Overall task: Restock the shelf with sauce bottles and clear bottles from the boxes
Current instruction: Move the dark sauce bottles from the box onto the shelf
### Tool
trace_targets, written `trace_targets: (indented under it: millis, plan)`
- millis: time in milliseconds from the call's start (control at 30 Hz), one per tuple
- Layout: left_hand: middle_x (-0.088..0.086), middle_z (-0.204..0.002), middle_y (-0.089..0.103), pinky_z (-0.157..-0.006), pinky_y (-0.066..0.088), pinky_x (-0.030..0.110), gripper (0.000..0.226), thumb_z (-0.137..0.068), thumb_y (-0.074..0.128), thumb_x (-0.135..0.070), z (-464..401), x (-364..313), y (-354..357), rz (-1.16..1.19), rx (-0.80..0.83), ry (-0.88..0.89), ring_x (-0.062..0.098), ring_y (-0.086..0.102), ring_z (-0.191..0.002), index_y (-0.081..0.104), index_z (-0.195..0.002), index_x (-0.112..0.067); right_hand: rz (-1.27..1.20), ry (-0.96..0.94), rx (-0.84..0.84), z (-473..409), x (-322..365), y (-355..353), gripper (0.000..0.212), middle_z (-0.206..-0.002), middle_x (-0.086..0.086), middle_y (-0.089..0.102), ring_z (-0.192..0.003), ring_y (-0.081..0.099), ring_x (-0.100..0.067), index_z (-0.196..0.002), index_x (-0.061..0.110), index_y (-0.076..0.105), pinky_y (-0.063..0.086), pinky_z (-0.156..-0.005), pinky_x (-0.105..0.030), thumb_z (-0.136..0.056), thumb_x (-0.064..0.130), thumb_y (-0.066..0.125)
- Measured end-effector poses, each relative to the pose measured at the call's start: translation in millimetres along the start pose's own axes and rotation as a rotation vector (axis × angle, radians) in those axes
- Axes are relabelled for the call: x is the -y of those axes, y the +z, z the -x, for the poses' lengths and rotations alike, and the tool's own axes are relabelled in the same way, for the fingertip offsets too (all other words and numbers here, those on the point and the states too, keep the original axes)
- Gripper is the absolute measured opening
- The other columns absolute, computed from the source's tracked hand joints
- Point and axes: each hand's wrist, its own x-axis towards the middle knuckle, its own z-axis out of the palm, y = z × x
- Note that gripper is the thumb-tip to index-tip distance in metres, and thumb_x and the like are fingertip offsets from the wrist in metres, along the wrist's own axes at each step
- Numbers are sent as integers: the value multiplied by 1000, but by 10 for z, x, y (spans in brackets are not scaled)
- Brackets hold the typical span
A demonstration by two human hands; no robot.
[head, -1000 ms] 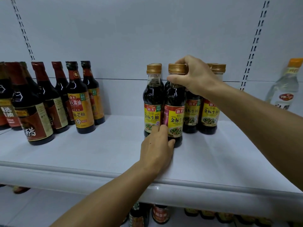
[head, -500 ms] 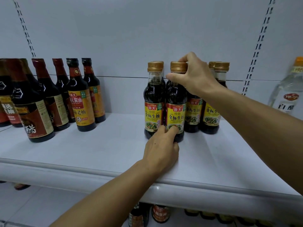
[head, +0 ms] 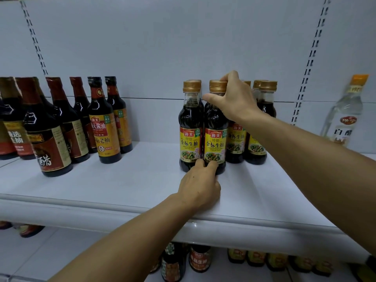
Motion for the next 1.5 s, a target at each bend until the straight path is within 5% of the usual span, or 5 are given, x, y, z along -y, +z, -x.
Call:
trace_targets:
  millis: [167,467,1000,1333,1500]
  plan:
    - [9,-129,46,-95,47,42,41,-95,49,-24,68,2,-75,-11,43,-17,32,51,-112,45,-135,-17,71,16,-27,22,31,21,59,-91,5,57,-80,57,-17,-113,21,41,41,-64,-34,-79,63,67]
    - [6,-127,54,-92,47,38,33,-94,50,-22,270,93,-280,54,-39,7,27,53,-110,54,-126,-15,178,67,-66,315,80,-23,68,-123,-8,52,-104,54,-27,-134,17,38,38,-72,-37,-85,56,65]
    - [2,-136,53,-95,41,33,41,-96,48,-34,1129,408,-731,89,-112,105,22,52,-120,50,-135,-21,172,72,-11,1361,857,-127,51,-123,-7,53,-102,57,-22,-131,22,48,49,-83,-40,-90,51,59]
    - [-1,-126,56,-89,42,31,38,-94,48,-33,1866,821,-766,146,-84,179,19,54,-113,53,-130,-23,67,2,55,2353,1484,-66,17,-81,14,58,-76,55,-7,-92,25,62,49,-68,-36,-94,42,58]
    - [-3,-97,58,-77,48,40,16,-91,49,-31,2180,1034,-600,112,22,166,21,56,-91,59,-98,-21,80,-16,198,2796,1588,171,23,-78,7,61,-75,56,-15,-83,20,63,49,-70,-42,-95,37,56]
